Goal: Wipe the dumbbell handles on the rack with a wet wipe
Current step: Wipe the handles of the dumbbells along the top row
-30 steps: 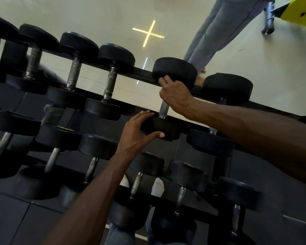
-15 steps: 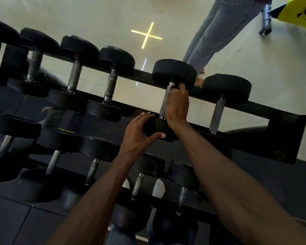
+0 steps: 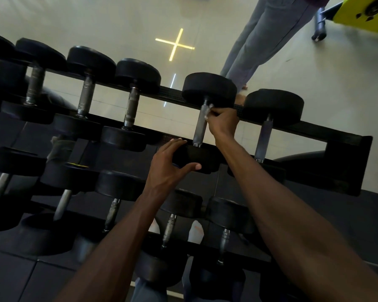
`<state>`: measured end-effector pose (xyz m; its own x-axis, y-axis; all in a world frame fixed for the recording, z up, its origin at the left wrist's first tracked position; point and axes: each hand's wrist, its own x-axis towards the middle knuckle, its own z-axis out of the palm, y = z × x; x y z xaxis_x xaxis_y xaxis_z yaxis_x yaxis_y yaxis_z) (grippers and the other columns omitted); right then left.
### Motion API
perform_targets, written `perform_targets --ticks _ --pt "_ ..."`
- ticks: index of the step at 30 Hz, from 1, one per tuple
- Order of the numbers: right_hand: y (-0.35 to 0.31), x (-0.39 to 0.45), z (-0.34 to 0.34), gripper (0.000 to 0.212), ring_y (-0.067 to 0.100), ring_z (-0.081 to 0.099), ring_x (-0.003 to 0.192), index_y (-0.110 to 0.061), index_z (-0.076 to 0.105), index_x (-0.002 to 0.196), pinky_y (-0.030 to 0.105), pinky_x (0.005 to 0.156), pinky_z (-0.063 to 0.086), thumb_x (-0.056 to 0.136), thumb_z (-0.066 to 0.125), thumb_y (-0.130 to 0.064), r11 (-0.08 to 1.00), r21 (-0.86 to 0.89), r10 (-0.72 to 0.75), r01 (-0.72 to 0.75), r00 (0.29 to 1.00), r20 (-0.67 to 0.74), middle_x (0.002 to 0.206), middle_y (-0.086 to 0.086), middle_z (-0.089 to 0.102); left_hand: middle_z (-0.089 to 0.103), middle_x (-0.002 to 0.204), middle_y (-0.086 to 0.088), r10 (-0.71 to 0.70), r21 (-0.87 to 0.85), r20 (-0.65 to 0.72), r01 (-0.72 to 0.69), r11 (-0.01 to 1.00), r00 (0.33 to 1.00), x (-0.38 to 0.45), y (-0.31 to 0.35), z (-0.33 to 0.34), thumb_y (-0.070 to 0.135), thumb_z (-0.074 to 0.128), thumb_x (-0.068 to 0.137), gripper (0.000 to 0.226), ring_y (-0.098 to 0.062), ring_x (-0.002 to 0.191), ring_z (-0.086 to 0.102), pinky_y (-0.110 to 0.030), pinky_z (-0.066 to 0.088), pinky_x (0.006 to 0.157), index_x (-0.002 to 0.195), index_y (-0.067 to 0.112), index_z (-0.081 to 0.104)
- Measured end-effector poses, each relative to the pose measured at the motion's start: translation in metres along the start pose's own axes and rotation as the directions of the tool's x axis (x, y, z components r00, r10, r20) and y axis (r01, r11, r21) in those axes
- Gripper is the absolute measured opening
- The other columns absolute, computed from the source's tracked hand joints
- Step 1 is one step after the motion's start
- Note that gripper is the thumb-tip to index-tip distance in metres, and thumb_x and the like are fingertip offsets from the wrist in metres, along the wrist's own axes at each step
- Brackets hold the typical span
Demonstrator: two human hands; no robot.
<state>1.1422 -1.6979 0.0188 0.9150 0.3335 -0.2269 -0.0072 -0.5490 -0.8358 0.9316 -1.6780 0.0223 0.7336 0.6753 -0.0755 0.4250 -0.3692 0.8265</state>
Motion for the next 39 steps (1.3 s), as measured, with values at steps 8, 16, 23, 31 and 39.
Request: perform_targets --ticks 8,16,23,31,39 --pt "0.022 -0.018 0.003 0.010 0.013 0.068 0.088 -0.010 0.081 0.096 0.002 0.067 0.041 0.092 0.073 -0.015 0.971 -0.068 -0.229 0.229 0.973 -0.001 0.098 0.007 0.075 0.058 0.144 0.001 -0.015 -0.002 0.012 0.015 1.000 1.000 0.000 -0.003 0.000 0.067 0.081 0.067 0.088 -0.015 0.135 0.052 -0.044 0.048 0.110 0.140 0.022 0.061" --pt "0.024 -0.016 -0.005 0.011 0.012 0.064 0.093 -0.009 0.080 0.100 0.005 0.073 0.044 0.091 0.073 -0.012 0.899 -0.169 -0.393 0.405 0.914 0.099 0.107 0.005 0.069 0.059 0.143 0.000 0.006 -0.004 0.016 -0.006 1.000 1.000 0.000 -0.003 -0.002 0.065 0.083 0.068 0.086 -0.014 0.135 0.053 -0.042 0.047 0.111 0.139 0.020 0.062" --pt "0.017 -0.009 -0.013 0.011 0.015 0.063 0.078 -0.022 0.063 0.086 0.029 0.070 0.052 0.093 0.067 -0.029 0.579 -0.333 -0.280 0.744 0.566 0.776 0.087 0.000 0.062 0.062 0.137 0.002 0.025 -0.009 0.022 -0.025 1.000 0.999 0.000 0.001 -0.003 0.063 0.084 0.069 0.085 -0.008 0.125 0.055 -0.032 0.050 0.108 0.137 0.017 0.063" --pt "0.033 -0.012 -0.049 0.013 0.013 0.067 0.085 -0.013 0.082 0.094 0.032 0.078 0.059 0.086 0.073 -0.008 0.691 -0.189 -0.441 0.698 0.614 0.655 0.096 0.003 0.073 0.059 0.142 0.001 0.012 -0.016 0.008 -0.012 1.000 1.000 -0.001 -0.003 -0.001 0.062 0.085 0.069 0.084 -0.013 0.133 0.053 -0.041 0.048 0.110 0.138 0.021 0.062" --pt "-0.002 0.016 -0.031 0.009 0.018 0.070 0.083 0.002 0.069 0.094 0.029 0.082 0.062 0.089 0.068 0.010 0.785 0.487 0.223 -0.383 0.908 0.355 0.089 0.009 0.070 0.057 0.144 0.002 -0.009 -0.014 0.021 0.009 1.000 1.000 0.000 -0.006 -0.001 0.067 0.081 0.068 0.086 -0.014 0.135 0.052 -0.044 0.049 0.110 0.140 0.024 0.060"
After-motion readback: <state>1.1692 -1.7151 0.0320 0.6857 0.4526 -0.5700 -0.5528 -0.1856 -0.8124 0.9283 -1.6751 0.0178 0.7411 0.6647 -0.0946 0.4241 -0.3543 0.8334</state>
